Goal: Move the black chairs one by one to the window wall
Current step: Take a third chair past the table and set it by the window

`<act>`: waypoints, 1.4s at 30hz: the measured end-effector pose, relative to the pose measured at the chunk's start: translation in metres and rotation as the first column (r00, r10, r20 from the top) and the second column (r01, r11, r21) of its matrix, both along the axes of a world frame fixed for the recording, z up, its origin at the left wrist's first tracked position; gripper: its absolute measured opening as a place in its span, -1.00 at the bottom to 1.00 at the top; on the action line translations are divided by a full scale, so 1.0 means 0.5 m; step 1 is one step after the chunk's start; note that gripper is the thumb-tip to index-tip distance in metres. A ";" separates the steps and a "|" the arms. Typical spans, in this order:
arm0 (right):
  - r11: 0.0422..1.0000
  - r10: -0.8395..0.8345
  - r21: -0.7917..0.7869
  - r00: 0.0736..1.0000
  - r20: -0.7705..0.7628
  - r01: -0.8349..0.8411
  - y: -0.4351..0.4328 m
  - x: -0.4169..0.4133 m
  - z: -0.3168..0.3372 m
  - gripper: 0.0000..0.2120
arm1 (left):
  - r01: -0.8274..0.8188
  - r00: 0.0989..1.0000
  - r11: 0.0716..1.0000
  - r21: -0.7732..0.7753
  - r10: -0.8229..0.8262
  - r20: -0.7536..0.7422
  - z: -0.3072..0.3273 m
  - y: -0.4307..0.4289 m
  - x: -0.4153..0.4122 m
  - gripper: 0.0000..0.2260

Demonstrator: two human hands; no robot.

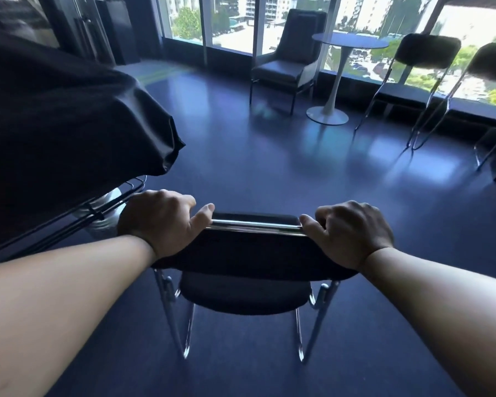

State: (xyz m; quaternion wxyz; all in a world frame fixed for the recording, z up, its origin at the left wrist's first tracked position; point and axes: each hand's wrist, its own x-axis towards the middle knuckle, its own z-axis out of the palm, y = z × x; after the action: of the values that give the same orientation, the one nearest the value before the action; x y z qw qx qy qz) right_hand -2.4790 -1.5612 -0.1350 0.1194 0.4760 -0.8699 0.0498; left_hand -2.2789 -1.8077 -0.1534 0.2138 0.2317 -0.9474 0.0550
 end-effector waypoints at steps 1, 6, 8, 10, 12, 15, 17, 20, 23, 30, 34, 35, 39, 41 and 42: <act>1.000 0.004 -0.001 1.000 0.002 -0.004 -0.019 -0.023 0.000 -0.49 | -0.004 1.000 1.000 0.001 0.004 -0.006 0.001 -0.019 -0.022 -0.39; 1.000 0.026 0.016 1.000 -0.017 -0.026 -0.104 -0.147 -0.006 -0.41 | 0.001 0.999 1.000 0.008 -0.001 -0.055 -0.001 -0.093 -0.127 -0.47; 0.999 0.037 0.026 0.998 -0.041 -0.036 -0.138 -0.203 -0.008 -0.34 | 0.005 0.998 1.000 -0.005 -0.005 -0.070 -0.003 -0.120 -0.174 -0.50; 0.999 0.028 0.028 0.999 -0.033 -0.027 -0.163 -0.235 -0.009 -0.32 | 0.001 0.998 1.000 -0.010 -0.002 -0.056 0.000 -0.146 -0.210 -0.49; 0.999 0.021 0.028 0.999 -0.031 -0.020 -0.199 -0.269 -0.013 -0.31 | -0.012 0.999 0.999 -0.039 0.010 -0.051 -0.001 -0.185 -0.251 -0.50; 0.999 0.016 0.045 1.000 -0.013 -0.016 -0.249 -0.314 -0.012 -0.35 | -0.006 0.999 0.999 -0.047 0.004 -0.041 -0.006 -0.243 -0.305 -0.49; 0.998 0.004 0.059 1.000 0.020 -0.005 -0.278 -0.344 -0.007 -0.42 | -0.002 0.999 0.999 -0.039 0.000 -0.033 -0.008 -0.276 -0.337 -0.47; 0.998 0.018 0.061 0.999 0.026 -0.020 -0.318 -0.385 -0.008 -0.44 | -0.037 0.999 0.999 -0.021 0.036 -0.028 -0.007 -0.310 -0.373 -0.46; 0.999 0.031 0.044 1.000 0.003 -0.031 -0.362 -0.442 -0.007 -0.44 | -0.078 0.996 0.997 -0.013 0.078 -0.035 -0.005 -0.341 -0.420 -0.46; 0.992 0.113 0.053 0.993 -0.032 -0.111 -0.497 -0.636 -0.010 -0.38 | -0.148 0.989 0.989 -0.032 0.147 -0.019 0.000 -0.431 -0.569 -0.50; 0.987 0.159 0.036 0.987 -0.015 -0.159 -0.580 -0.750 -0.007 -0.43 | -0.176 0.984 0.984 -0.027 0.175 -0.034 -0.005 -0.490 -0.664 -0.51; 0.986 0.166 0.032 0.986 0.004 -0.166 -0.602 -0.781 -0.007 -0.45 | -0.192 0.981 0.981 -0.027 0.192 -0.027 -0.006 -0.506 -0.690 -0.52; 0.977 0.211 -0.003 0.977 0.032 -0.211 -0.675 -0.870 -0.011 -0.41 | -0.223 0.975 0.975 -0.011 0.223 -0.019 -0.003 -0.560 -0.761 -0.51; 0.973 0.229 -0.011 0.973 0.028 -0.229 -0.705 -0.911 -0.013 -0.39 | -0.254 0.967 0.967 -0.016 0.254 -0.022 -0.003 -0.576 -0.792 -0.50; 0.970 0.242 -0.013 0.970 0.023 -0.242 -0.722 -0.933 -0.014 -0.39 | -0.275 0.961 0.961 -0.018 0.275 -0.023 -0.006 -0.584 -0.809 -0.49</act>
State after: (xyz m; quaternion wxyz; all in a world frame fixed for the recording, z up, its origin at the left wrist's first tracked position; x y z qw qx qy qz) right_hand -2.9453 -1.9220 -0.1420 0.1044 0.5772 -0.8065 0.0744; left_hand -2.6834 -2.0998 -0.1562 0.2162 0.3594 -0.9031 0.0920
